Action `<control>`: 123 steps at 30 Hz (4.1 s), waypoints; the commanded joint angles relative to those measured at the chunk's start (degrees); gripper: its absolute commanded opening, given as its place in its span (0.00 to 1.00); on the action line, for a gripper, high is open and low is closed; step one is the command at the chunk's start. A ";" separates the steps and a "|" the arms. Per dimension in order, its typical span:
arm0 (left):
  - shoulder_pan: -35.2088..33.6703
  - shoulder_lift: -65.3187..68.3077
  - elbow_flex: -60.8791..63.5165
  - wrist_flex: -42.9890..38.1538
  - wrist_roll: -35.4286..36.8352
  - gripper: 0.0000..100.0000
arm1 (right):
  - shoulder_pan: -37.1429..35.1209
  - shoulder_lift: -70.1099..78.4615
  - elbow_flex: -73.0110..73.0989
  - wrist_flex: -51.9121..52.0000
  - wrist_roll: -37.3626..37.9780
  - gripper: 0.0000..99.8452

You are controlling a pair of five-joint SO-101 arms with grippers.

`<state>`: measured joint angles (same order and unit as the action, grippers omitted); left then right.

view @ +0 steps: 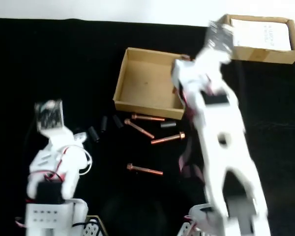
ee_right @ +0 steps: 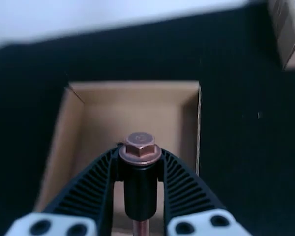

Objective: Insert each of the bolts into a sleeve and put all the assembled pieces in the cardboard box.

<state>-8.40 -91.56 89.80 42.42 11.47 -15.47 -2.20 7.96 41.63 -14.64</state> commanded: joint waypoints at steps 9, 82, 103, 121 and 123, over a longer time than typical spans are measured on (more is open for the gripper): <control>-8.22 -7.16 7.69 2.81 0.35 0.01 | -0.66 30.73 -32.75 7.52 1.32 0.01; -8.48 -6.99 7.69 2.02 0.26 0.01 | -5.76 16.92 13.93 -3.21 -39.38 0.17; -8.40 -6.90 7.69 2.02 0.26 0.01 | -4.44 -2.07 -3.21 16.84 -33.05 0.01; -2.86 -6.55 -14.90 21.71 -2.20 0.01 | 6.64 -33.71 22.64 31.96 -21.71 0.01; 0.22 -3.65 -22.11 25.32 -2.55 0.01 | 11.03 -36.00 29.49 25.63 -21.19 0.01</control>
<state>-12.35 -97.71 79.43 62.46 9.71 -10.55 -33.85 28.97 74.51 -36.97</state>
